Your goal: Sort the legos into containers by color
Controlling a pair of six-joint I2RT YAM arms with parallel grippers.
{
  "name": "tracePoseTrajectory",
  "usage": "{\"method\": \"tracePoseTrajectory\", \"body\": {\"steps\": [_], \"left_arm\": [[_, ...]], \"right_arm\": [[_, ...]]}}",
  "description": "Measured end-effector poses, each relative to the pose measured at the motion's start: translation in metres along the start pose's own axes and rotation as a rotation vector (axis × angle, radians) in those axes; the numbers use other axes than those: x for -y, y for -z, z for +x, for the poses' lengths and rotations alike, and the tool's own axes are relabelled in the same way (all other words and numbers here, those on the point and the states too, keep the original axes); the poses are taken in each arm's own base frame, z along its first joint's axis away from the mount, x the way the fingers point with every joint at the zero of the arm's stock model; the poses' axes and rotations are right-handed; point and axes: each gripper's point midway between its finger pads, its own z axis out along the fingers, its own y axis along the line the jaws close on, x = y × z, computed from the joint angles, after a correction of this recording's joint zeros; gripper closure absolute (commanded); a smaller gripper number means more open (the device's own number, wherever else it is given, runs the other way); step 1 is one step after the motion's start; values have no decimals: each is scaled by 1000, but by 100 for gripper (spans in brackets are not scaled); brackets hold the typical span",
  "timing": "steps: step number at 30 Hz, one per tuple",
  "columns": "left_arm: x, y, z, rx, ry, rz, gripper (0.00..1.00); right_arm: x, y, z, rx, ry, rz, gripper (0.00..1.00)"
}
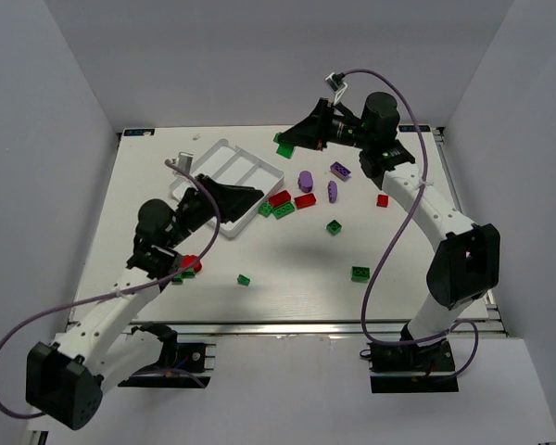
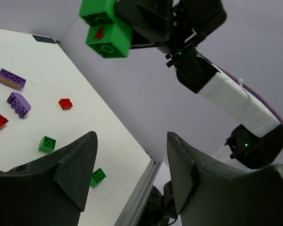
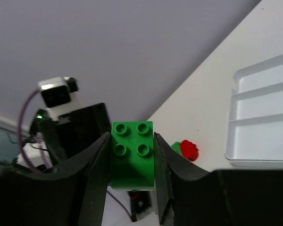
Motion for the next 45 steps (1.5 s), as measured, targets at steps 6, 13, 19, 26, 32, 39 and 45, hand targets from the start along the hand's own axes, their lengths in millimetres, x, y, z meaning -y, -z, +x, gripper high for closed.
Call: {"method": "tracePoseTrajectory", "body": {"steps": [6,13,19,26,32,39,45], "left_arm": [[-21,-34,10,-18,13,-5,29],[-16,-60,-4,20,15,64,27],[-5,-65,-8,33,36,126,27],[-1,-66,-8,36,51,151,26],[-5,-68,-6,31,60,147,26],[-8,-69,-3,26,65,140,25],[-9,-70,-3,27,68,140,20]], "right_arm": [[-10,0,-1,20,-111,-47,100],[-4,1,9,13,-179,-51,100],[-1,3,17,2,-196,-58,100],[-7,2,19,-2,-185,-81,100],[-14,1,19,-2,-173,-100,100],[-21,1,17,4,-161,-116,100],[-27,3,21,3,-158,-125,100]]}}
